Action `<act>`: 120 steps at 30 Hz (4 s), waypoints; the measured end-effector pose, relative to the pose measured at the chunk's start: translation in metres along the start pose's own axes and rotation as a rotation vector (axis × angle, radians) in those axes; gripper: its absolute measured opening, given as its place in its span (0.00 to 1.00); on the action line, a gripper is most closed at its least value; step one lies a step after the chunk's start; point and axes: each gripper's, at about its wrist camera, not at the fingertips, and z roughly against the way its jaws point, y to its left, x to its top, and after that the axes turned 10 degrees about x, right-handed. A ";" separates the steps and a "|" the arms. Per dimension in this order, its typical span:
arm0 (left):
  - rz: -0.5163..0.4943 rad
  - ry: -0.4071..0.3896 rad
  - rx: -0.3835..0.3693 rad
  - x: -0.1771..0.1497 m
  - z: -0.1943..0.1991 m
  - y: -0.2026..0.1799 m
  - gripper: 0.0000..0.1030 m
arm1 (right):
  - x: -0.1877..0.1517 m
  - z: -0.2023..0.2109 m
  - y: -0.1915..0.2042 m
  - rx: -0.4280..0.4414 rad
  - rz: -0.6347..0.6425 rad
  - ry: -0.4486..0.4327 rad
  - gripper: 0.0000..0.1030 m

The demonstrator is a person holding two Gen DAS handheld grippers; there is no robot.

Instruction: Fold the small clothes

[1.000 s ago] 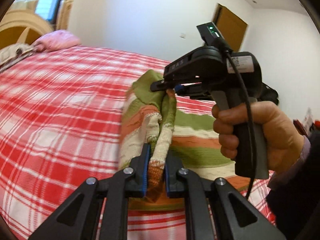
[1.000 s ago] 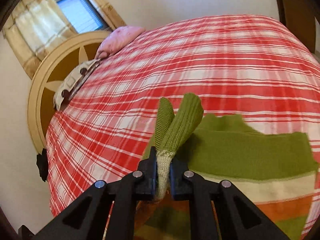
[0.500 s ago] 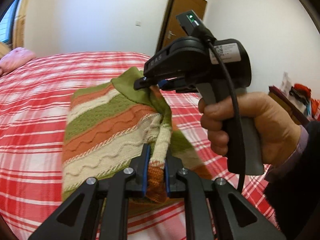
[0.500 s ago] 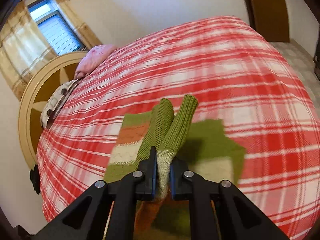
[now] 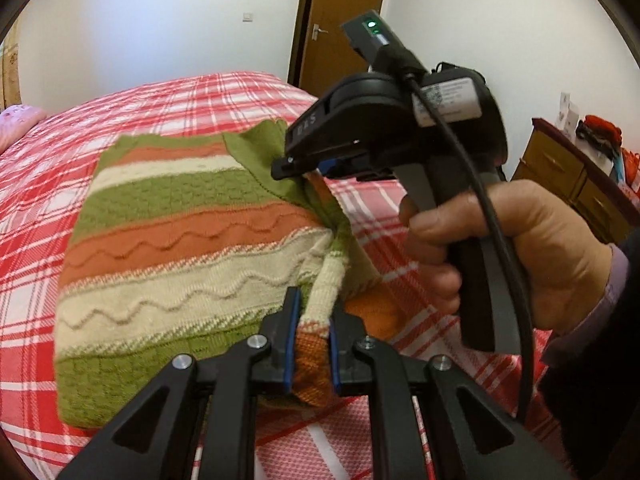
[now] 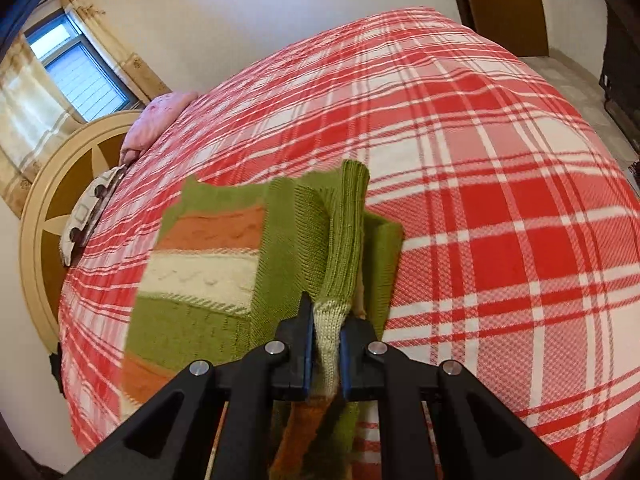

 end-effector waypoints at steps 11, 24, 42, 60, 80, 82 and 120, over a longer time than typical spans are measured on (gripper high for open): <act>-0.005 0.042 -0.010 -0.015 0.034 0.047 0.85 | -0.015 0.072 0.002 -0.034 -0.072 -0.099 0.19; 0.201 0.093 0.151 -0.046 0.059 0.136 0.87 | -0.140 0.091 0.111 -0.102 0.192 -0.119 0.55; 0.210 0.093 0.241 -0.045 0.061 0.178 0.87 | -0.149 0.099 0.080 -0.104 0.066 -0.043 0.12; 0.171 0.078 0.275 0.032 -0.030 0.159 0.88 | -0.028 0.005 0.026 0.054 0.034 -0.103 0.12; 0.205 0.088 0.294 0.016 -0.004 0.178 0.95 | -0.073 0.071 0.069 -0.037 0.005 -0.233 0.65; 0.214 0.089 0.304 0.012 0.002 0.182 0.95 | -0.085 0.076 0.071 -0.032 -0.002 -0.225 0.65; 0.161 0.161 0.320 0.061 -0.058 0.183 1.00 | -0.071 0.050 0.040 -0.249 0.015 -0.203 0.65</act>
